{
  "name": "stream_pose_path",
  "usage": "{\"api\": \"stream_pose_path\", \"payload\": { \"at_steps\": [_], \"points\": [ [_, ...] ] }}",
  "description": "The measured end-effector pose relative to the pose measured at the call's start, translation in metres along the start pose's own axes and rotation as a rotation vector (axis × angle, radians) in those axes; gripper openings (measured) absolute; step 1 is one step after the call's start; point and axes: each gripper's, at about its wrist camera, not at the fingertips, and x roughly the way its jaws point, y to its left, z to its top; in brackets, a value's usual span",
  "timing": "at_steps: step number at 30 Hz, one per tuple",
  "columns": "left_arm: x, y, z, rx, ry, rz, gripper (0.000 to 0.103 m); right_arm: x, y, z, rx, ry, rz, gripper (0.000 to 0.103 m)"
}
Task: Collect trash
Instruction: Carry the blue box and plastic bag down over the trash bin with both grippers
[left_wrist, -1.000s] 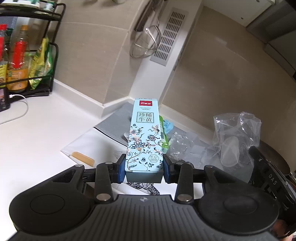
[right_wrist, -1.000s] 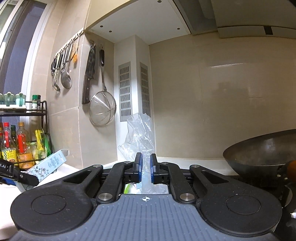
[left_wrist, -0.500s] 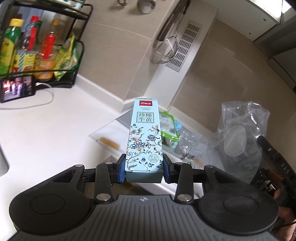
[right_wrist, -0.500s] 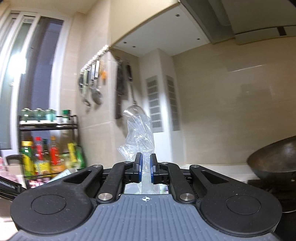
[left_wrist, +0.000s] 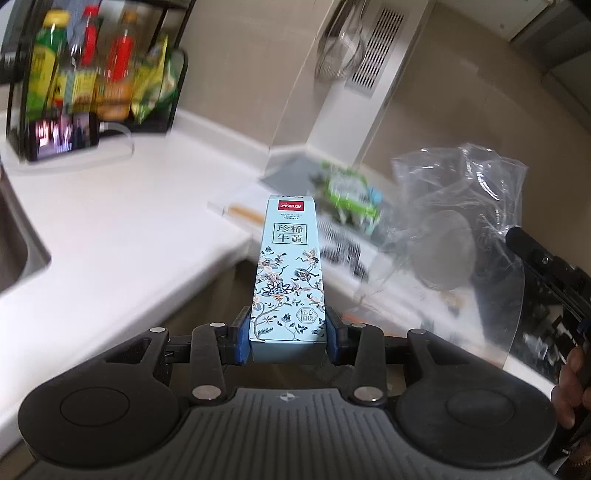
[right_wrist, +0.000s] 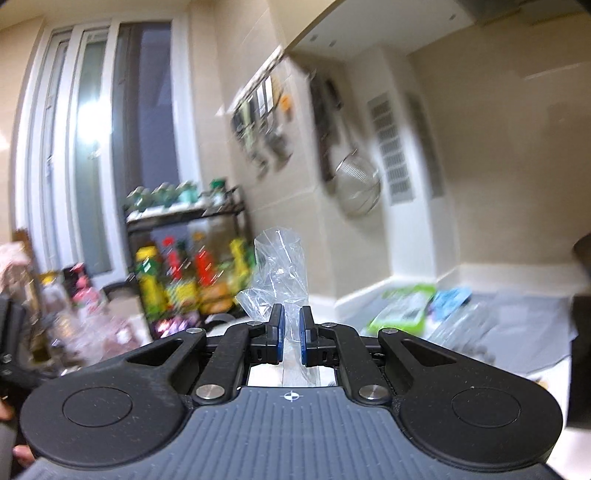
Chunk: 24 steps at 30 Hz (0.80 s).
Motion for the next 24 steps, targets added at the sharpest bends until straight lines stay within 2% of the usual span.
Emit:
{"api": "stream_pose_path", "payload": {
  "at_steps": [5, 10, 14, 24],
  "points": [
    [0.023, 0.005, -0.031, 0.000, 0.097, 0.020, 0.043, 0.012, 0.003, -0.042, 0.044, 0.185, 0.042, 0.009],
    [0.056, 0.011, -0.064, 0.004, 0.212, 0.038, 0.043, 0.021, -0.008, -0.089, 0.054, 0.357, -0.027, 0.009],
    [0.081, 0.010, -0.088, 0.068, 0.269, 0.076, 0.043, 0.030, -0.023, -0.125, 0.088, 0.475, -0.068, 0.009],
    [0.140, 0.011, -0.129, 0.157, 0.421, 0.131, 0.043, 0.067, -0.038, -0.195, 0.100, 0.680, -0.098, 0.009]
  ]
}}
